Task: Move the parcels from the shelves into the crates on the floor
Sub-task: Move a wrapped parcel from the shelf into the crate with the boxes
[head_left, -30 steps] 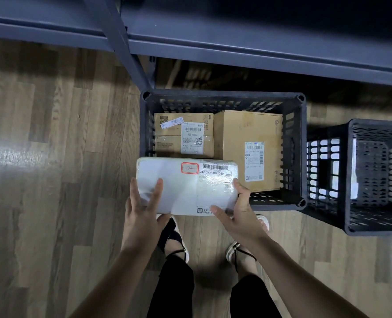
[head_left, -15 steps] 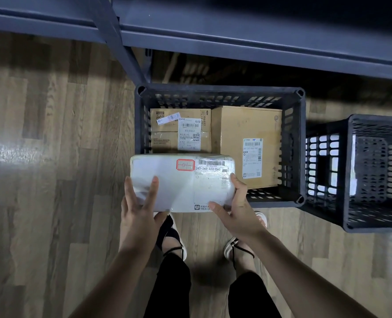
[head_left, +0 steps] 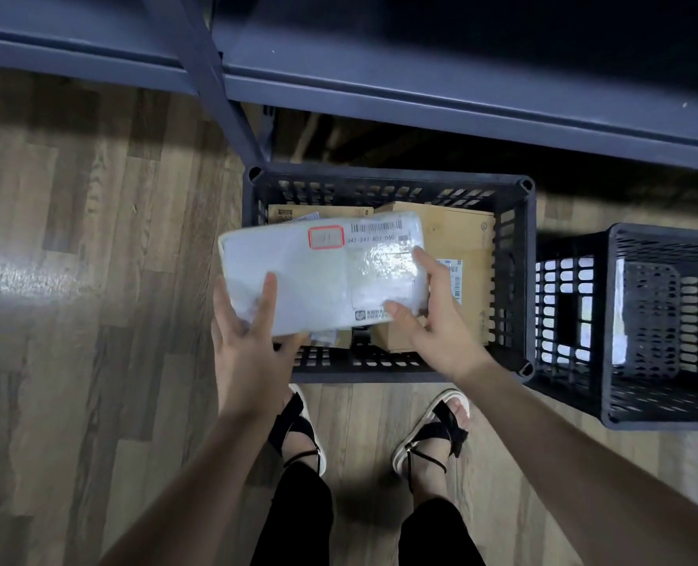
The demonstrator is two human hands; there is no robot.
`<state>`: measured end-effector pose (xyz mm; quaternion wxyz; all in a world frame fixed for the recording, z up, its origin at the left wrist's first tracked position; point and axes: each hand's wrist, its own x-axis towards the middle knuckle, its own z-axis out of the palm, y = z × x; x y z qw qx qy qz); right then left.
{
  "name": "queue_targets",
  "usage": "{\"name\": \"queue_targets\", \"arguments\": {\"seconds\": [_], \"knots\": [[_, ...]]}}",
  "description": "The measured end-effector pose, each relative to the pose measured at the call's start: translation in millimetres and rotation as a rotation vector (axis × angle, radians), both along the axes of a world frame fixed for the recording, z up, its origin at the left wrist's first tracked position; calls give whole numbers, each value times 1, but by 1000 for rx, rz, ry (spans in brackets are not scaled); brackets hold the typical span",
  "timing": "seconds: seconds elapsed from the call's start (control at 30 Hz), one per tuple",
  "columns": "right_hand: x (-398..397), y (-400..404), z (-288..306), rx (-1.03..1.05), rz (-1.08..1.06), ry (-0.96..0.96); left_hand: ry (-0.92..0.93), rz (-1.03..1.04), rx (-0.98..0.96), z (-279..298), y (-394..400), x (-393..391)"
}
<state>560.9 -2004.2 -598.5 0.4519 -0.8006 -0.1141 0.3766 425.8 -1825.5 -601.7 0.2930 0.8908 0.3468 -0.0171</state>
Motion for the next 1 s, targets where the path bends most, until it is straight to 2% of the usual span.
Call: {"name": "queue_targets", "arguments": {"seconds": [0.2, 0.37, 0.5, 0.6, 0.73, 0.8, 0.9, 0.93, 1.0], "knots": [[54, 11, -7, -45, 27, -18, -20, 16, 13, 0, -3, 35], [77, 21, -18, -120, 152, -77, 49, 92, -80, -14, -10, 33], [92, 41, -19, -152, 253, -100, -57, 123, -99, -19, -27, 14], [101, 56, -20, -189, 401, -155, -19, 159, -170, -21, -33, 6], [101, 78, -34, -316, 609, -251, 91, 60, -203, -20, -30, -7], [86, 86, -42, -327, 504, -297, 108, -32, -115, -22, -17, -10], [53, 82, -48, -322, 10, -304, 195, -217, 118, -31, 11, -8], [42, 77, -51, -340, -92, -284, 272, -260, 130, -32, 20, -4], [22, 67, -53, -354, -143, -175, 419, -304, -13, -33, 35, 4]]}}
